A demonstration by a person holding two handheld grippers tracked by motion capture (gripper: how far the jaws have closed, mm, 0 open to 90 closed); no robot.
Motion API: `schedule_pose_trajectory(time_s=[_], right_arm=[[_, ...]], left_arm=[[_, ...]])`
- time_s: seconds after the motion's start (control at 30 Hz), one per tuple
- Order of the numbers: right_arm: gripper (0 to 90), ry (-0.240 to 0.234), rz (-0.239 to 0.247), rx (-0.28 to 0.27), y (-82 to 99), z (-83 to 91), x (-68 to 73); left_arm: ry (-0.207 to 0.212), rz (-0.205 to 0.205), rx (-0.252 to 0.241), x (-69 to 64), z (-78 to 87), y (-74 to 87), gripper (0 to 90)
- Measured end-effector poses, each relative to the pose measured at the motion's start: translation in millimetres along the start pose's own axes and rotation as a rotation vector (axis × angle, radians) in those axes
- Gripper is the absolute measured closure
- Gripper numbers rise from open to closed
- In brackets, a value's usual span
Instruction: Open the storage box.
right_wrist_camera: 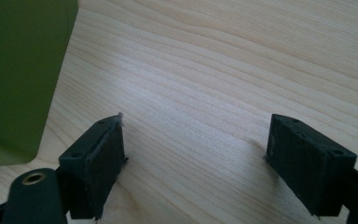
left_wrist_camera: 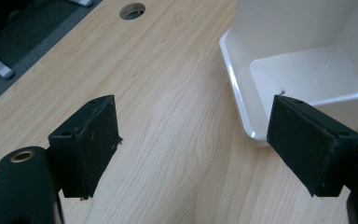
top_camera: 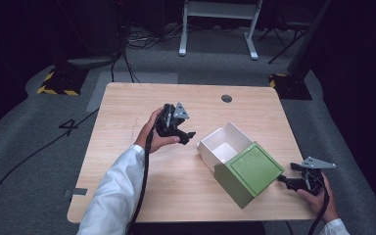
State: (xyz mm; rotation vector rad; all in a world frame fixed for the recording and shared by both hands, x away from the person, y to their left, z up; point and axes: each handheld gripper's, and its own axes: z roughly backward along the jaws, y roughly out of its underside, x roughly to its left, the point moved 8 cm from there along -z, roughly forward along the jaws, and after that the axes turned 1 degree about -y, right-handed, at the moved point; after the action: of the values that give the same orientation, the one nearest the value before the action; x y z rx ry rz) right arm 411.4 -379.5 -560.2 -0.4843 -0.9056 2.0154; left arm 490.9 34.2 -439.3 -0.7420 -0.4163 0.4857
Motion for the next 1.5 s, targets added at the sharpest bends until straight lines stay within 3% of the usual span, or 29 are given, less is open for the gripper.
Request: schedule_pose_trajectory(time_s=[0.07,0.5,0.83,0.97,1.13,1.5], right_arm=[[19.2,0.000,0.000,0.000,0.0,0.0,0.0],[19.3,0.000,0.001,-0.001,0.2,0.3,0.2],[19.3,0.000,0.001,0.000,0.5,0.6,0.4],[19.2,-0.001,0.000,0.000,0.5,0.6,0.3],[19.3,0.000,0.000,0.000,0.6,0.6,0.4],[19.3,-0.001,-0.001,0.000,0.6,0.6,0.4]], left_arm=[[-0.011,-0.023,0.022,-0.6,3.9,5.3,17.0],[-0.071,-0.029,0.089,-0.9,17.3,53.1,17.1],[-0.124,0.006,0.126,0.1,33.8,98.7,17.2],[-0.119,0.032,0.120,-1.9,38.7,113.0,17.2],[-0.129,0.021,0.156,-5.1,44.0,134.1,17.2],[-0.145,0.052,0.185,-9.5,54.5,167.8,17.1]])
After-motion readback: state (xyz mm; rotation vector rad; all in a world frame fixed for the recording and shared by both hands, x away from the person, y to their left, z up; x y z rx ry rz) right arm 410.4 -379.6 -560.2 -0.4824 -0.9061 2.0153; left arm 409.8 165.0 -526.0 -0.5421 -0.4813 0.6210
